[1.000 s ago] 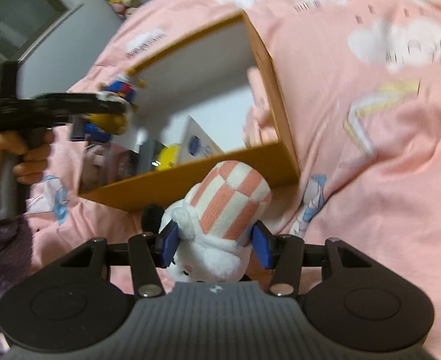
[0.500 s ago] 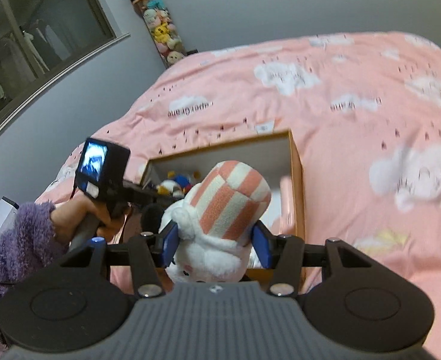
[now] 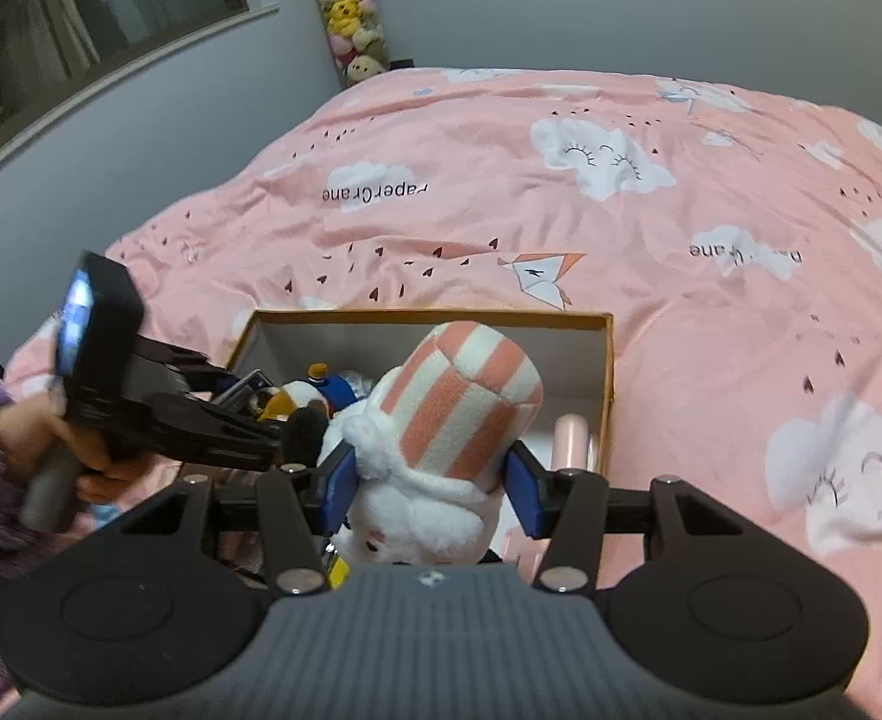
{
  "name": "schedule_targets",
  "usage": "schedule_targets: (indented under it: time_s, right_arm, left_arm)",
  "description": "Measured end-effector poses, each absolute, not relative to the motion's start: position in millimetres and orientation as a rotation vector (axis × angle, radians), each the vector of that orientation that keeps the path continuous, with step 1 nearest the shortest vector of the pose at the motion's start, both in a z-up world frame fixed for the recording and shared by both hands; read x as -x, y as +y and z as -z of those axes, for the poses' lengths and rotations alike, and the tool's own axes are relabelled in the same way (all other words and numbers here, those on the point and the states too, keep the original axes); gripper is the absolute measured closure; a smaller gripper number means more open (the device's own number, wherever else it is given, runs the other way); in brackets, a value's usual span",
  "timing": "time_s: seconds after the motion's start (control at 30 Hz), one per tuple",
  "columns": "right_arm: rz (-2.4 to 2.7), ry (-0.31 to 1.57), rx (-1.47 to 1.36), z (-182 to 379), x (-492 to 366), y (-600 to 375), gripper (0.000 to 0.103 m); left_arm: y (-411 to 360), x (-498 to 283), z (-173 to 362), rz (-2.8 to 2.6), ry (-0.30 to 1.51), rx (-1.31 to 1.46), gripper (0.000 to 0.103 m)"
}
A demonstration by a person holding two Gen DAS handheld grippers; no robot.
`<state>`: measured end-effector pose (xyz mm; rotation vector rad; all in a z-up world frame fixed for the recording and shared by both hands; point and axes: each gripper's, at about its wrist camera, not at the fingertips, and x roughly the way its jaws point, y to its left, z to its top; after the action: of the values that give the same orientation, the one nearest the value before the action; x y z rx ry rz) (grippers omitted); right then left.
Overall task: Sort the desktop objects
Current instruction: 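Lower the duck plush into the box with the left tool while the right tool carries the cat plush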
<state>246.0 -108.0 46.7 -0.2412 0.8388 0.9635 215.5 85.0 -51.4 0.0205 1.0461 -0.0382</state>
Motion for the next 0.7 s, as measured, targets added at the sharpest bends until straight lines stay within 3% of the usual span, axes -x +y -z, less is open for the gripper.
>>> schedule_targets:
  time_s: [0.1, 0.17, 0.23, 0.7]
  right_arm:
    - [-0.976, 0.844, 0.287, -39, -256, -89, 0.049]
    - [-0.987, 0.861, 0.317, -32, -263, -74, 0.049]
    - [-0.994, 0.888, 0.347, -23, -270, -59, 0.049]
    - [-1.122, 1.01, 0.651, 46, -291, 18, 0.049]
  left_arm:
    - [87, -215, 44, 0.065, 1.042, -0.033, 0.044]
    - [86, -216, 43, 0.073, 1.056, -0.043, 0.056]
    - [86, -219, 46, 0.078, 1.085, -0.045, 0.061]
    - [83, -216, 63, 0.056, 1.124, -0.04, 0.07]
